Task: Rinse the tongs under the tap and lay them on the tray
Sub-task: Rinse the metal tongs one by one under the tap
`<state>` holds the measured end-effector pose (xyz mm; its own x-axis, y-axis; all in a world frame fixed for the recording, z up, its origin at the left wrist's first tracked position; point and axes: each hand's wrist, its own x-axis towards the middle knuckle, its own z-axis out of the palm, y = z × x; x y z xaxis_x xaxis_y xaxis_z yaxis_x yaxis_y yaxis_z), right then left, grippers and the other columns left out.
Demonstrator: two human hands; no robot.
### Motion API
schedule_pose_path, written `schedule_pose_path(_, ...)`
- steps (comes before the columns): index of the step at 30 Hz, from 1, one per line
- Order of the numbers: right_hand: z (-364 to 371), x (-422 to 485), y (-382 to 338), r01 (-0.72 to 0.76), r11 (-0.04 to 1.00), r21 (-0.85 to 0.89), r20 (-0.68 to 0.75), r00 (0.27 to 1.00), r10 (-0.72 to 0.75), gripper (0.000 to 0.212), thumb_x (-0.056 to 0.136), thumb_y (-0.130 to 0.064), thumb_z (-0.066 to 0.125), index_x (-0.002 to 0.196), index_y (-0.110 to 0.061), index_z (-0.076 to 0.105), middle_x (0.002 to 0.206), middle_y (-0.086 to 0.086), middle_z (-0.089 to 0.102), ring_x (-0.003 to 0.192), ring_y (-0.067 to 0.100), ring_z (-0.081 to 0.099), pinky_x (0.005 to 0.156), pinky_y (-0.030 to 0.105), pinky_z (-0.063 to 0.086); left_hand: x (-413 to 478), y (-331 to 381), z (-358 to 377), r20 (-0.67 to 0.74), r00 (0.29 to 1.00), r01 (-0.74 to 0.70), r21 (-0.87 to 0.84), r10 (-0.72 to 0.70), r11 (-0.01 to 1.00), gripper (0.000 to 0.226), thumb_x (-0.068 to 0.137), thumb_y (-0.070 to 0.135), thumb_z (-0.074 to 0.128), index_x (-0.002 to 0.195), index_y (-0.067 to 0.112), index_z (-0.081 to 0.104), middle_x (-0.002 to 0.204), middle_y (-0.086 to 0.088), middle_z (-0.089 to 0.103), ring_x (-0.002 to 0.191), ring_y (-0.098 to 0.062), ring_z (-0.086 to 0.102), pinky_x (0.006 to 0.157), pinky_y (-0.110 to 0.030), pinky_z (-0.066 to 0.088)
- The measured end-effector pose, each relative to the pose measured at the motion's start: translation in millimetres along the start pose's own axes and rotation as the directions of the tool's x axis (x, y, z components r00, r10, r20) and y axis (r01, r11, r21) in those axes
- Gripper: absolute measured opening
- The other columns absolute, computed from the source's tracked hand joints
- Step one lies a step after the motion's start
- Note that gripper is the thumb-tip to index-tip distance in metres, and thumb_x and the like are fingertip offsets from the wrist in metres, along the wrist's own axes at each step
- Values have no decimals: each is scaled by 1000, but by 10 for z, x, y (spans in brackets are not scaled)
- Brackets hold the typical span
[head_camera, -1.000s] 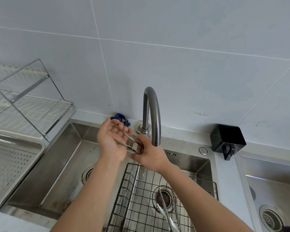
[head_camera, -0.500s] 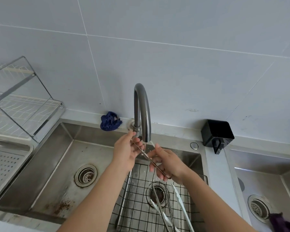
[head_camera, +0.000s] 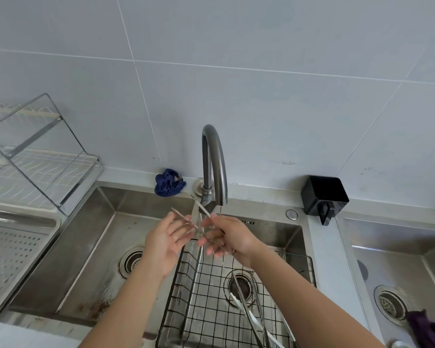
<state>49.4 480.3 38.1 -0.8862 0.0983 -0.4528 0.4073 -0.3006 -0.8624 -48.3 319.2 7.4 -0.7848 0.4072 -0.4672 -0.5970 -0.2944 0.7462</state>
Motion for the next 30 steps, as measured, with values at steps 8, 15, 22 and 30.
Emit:
schedule_pose_path(8,48,130,-2,10,971,239,94,995,-34,38,107,-37,46,129,-8,57,98,21,70,76,30,65,61,34,50,-349,-832,-746,273,903,-276,960,332,-40,47,96,29,60,141,20,50,144,-1,49,132,-21,47,105,-33,44)
schedule_pose_path(15,-57,-232,429,46,989,144,-42,998,-40,44,93,-35,72,128,-9,65,114,17,75,92,28,70,81,40,56,-486,-1275,-1031,340,924,-276,910,175,-308,83,99,45,47,160,21,-5,168,0,-18,137,-14,46,107,-28,46)
schedule_pose_path(22,57,-756,1361,-232,905,-357,-420,905,67,67,83,-51,78,140,-22,57,96,2,73,78,11,69,72,33,59,-535,-1276,-1038,331,924,-260,913,194,-315,89,96,41,54,161,23,-3,165,11,-27,78,-6,56,57,-17,45)
schedule_pose_path(30,247,-561,1788,-404,465,-788,-484,873,-64,58,85,-63,65,125,-24,50,107,-1,67,94,22,66,77,34,56,-556,-1287,-1030,399,887,-291,874,233,-389,84,92,36,55,159,11,10,169,-10,7,151,-27,26,112,-46,42)
